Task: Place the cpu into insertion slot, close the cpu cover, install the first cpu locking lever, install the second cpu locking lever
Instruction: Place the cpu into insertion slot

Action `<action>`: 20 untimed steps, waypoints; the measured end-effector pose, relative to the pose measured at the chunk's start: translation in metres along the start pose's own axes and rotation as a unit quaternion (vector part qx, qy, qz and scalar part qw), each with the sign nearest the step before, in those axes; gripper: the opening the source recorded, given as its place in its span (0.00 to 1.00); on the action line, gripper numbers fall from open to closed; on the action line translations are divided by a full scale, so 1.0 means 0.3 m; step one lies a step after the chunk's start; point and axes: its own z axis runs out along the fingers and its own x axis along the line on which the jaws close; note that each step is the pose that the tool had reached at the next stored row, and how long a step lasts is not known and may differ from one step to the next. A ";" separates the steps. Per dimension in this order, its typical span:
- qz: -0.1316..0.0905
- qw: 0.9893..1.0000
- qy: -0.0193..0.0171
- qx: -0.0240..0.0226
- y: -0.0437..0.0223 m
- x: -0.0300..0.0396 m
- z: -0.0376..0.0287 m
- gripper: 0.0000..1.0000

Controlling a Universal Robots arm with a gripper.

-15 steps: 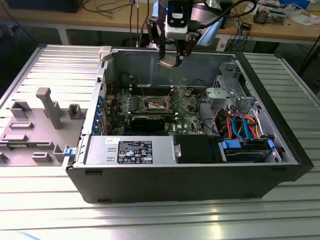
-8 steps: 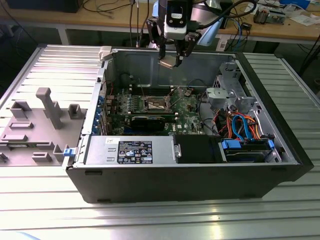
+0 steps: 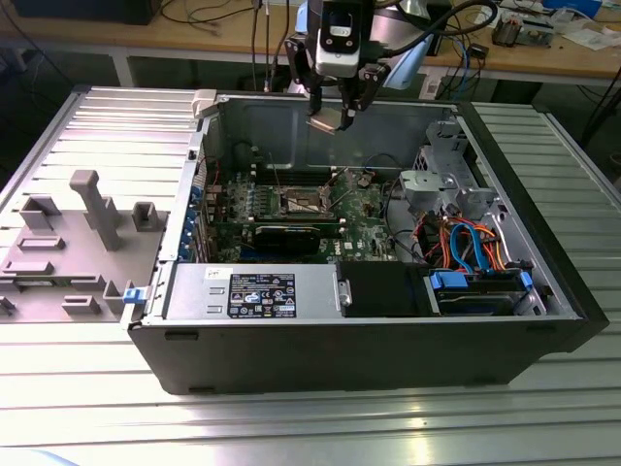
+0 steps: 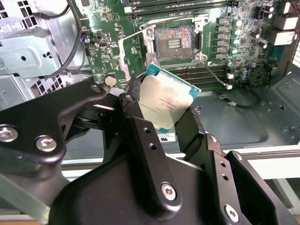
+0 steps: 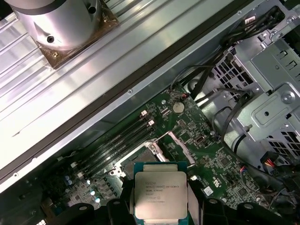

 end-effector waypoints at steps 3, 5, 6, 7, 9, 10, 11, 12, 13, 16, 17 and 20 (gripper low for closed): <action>0.004 1.000 0.000 0.000 0.000 0.000 0.000 0.54; 0.006 1.000 -0.001 0.000 0.000 0.000 0.000 0.54; 0.007 1.000 -0.001 0.000 0.000 0.000 0.001 0.54; 0.008 1.000 -0.001 0.000 0.000 0.000 0.000 0.54; 0.008 1.000 -0.001 0.000 0.000 0.000 0.000 0.54; 0.008 1.000 -0.001 0.000 0.000 0.000 0.000 0.54; 0.008 1.000 -0.001 0.000 0.000 0.000 0.001 0.54; 0.008 1.000 -0.001 0.000 0.000 0.000 0.001 0.54; 0.009 1.000 -0.001 0.000 0.000 0.000 0.001 0.54; 0.010 1.000 -0.001 0.000 0.000 0.000 0.001 0.54; 0.010 1.000 -0.001 0.000 0.000 0.000 0.001 0.54; 0.012 1.000 -0.001 0.000 0.000 0.000 0.001 0.54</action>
